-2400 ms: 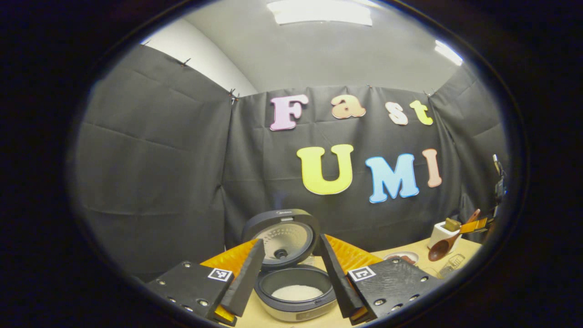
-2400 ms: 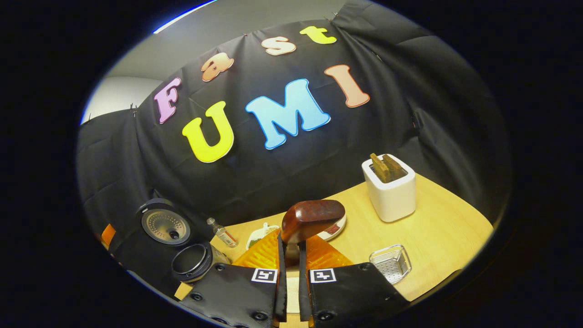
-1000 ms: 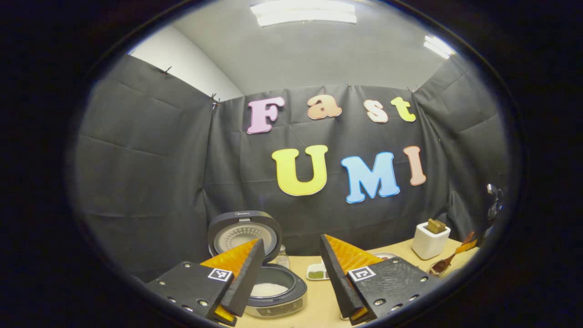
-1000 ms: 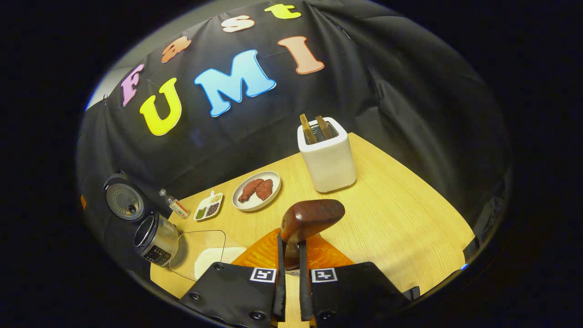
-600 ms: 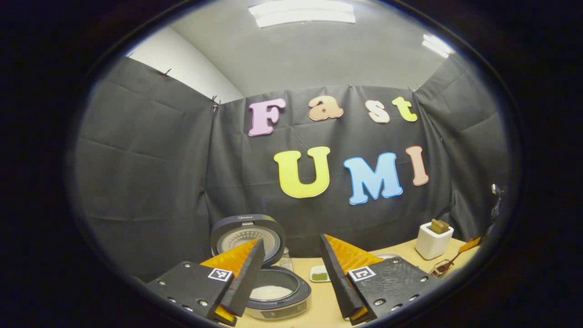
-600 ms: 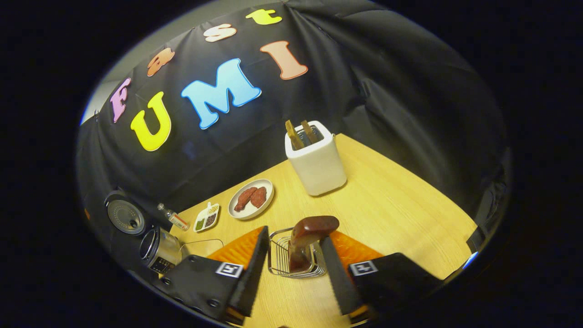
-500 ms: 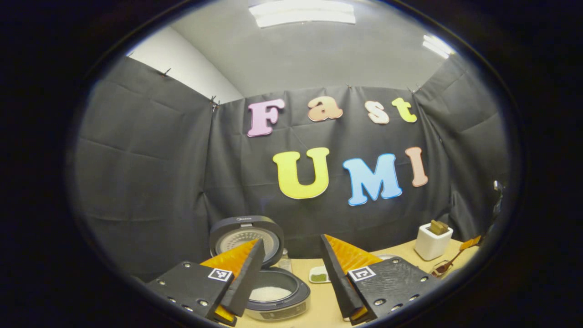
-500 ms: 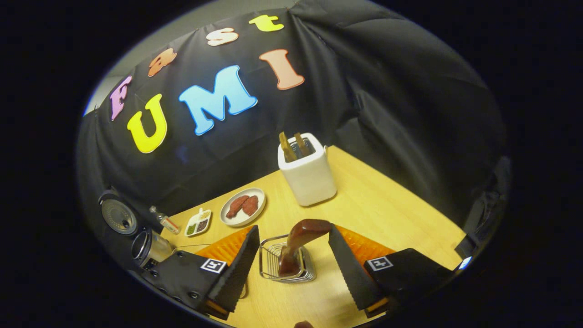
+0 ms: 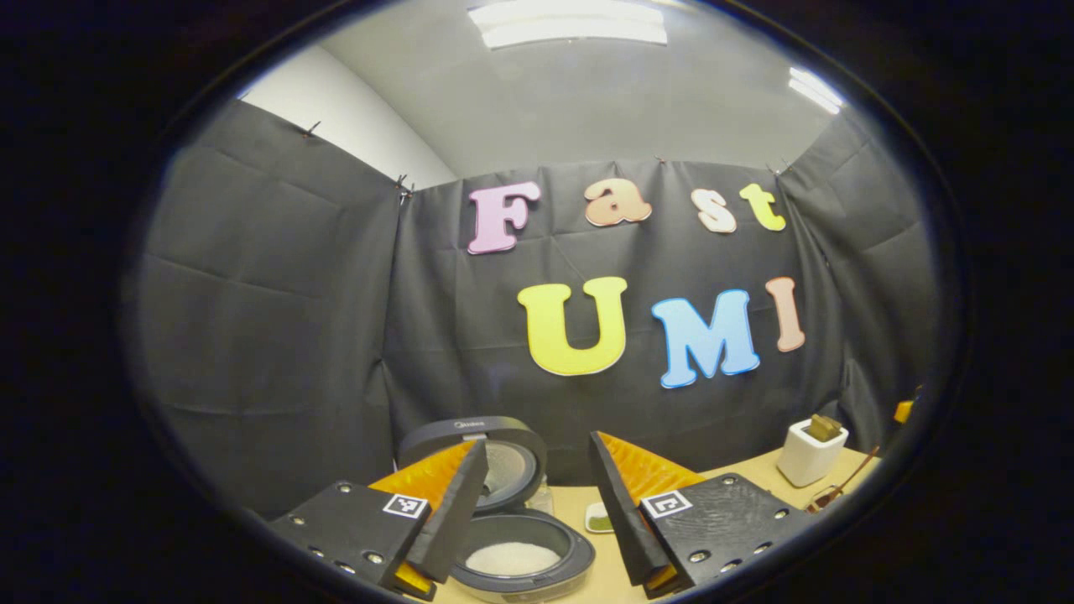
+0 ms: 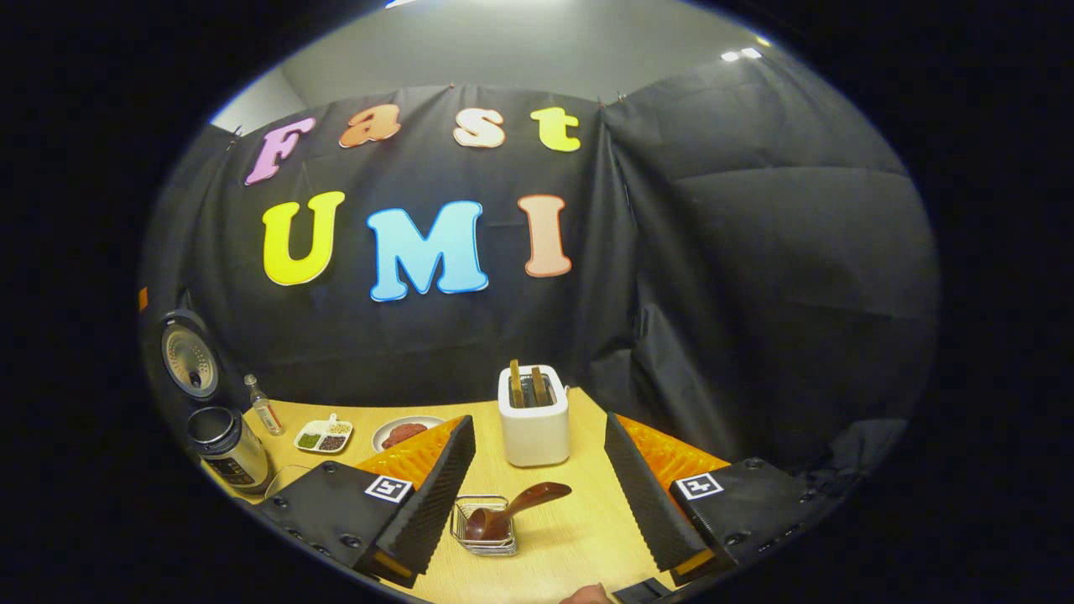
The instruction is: Close the left gripper, press the button to open the rice cooker; take a wooden spoon from the chopstick holder with the right hand, scoop a spoonful of rice and pour it into the rice cooker, then put the wooden spoon back into the chopstick holder.
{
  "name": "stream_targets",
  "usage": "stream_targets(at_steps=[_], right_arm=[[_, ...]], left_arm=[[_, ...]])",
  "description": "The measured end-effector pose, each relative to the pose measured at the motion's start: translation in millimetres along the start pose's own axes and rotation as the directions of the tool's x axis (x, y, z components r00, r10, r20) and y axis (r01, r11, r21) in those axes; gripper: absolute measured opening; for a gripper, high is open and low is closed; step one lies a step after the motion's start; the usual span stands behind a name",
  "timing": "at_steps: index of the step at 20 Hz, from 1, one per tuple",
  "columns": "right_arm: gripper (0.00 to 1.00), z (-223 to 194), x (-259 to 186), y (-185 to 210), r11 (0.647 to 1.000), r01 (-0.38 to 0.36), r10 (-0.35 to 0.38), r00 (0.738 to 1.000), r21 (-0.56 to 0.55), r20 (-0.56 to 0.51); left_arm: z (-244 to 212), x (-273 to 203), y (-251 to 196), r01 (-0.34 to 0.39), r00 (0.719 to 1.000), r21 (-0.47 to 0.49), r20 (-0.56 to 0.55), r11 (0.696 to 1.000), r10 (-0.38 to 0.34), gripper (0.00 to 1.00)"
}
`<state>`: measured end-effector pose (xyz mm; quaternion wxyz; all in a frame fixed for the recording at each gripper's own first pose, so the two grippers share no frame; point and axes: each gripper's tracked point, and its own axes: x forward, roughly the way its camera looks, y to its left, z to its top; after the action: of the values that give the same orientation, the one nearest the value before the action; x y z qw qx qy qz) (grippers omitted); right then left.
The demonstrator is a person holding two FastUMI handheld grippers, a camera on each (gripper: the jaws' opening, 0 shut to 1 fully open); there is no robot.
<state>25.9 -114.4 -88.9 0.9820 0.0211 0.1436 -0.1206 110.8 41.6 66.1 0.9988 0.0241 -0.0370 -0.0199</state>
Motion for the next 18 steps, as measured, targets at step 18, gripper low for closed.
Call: stream_targets(at_steps=[18], right_arm=[[0.98,20,-55,84,0.999,0.039,-0.038,0.998,-0.021,0.055]], left_arm=[[-33,200,85,0.031,0.995,-0.039,-0.091,0.999,-0.034,0.75]])
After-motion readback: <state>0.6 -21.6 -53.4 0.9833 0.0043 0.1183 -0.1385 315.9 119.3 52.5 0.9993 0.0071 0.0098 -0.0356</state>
